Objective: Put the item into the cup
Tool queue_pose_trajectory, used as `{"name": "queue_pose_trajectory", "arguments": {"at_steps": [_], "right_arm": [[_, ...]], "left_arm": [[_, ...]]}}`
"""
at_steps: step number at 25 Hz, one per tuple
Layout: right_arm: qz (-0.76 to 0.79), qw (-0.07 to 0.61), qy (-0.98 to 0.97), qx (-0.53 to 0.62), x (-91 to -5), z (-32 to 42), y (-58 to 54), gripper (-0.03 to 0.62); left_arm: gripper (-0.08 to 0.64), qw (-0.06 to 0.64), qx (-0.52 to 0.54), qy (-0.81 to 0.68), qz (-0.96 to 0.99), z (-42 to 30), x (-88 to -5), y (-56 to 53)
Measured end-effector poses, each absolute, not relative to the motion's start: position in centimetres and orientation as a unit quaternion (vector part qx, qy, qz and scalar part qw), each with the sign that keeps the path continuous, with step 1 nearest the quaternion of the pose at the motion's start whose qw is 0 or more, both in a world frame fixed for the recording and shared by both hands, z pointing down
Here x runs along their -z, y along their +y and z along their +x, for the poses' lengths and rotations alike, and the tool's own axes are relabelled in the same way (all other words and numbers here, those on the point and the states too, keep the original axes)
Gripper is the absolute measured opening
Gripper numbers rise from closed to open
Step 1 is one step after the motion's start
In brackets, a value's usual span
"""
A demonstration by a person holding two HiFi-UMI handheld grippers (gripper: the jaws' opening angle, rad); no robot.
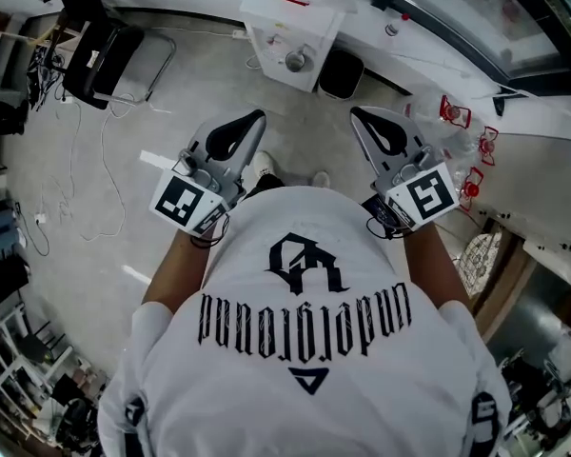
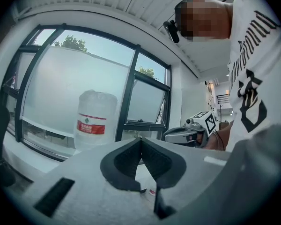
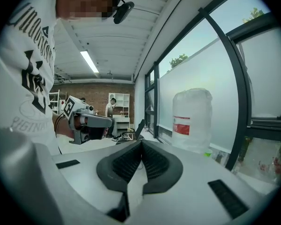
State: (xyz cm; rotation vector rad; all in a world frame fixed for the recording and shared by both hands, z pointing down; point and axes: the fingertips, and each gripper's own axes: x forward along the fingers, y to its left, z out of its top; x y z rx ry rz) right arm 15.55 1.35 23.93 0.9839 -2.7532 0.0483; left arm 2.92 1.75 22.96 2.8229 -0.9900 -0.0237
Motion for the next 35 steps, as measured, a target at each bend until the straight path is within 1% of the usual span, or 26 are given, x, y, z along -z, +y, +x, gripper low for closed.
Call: {"name": "queue_pose_trajectory", "arguments": {"at_steps": [5,10,19,27,35], "right_arm": [[0.329,0.109,-0.938,-0.022,-24.6,20.1,4.3,0.015],[0.31,0.107,-0.944,-0.027,-25.2,23.0,6.2,0.015],[0.285,0.111,-0.951,-0.047,-26.7,24.7,8.5,0.015],[0.288,0.117,-0.949,-0.041,-26.6,22.5,10.5,0.015],[0.293,0.109,-0.949,-0.033,-25.4,17.0,14.5,0.015]], "left_arm": [[0.012,0.072,0.001,-0.333,0.94,7.3,-23.3,4.8],[0.012,0.084,-0.009,-0.354,0.931,9.9,-24.6,7.2],[0.012,0.092,-0.025,-0.365,0.926,12.2,-25.6,10.3],[0.012,0.088,-0.019,-0.356,0.93,10.4,-25.4,12.1],[0.012,0.085,-0.014,-0.354,0.931,4.7,-24.4,15.3]]}}
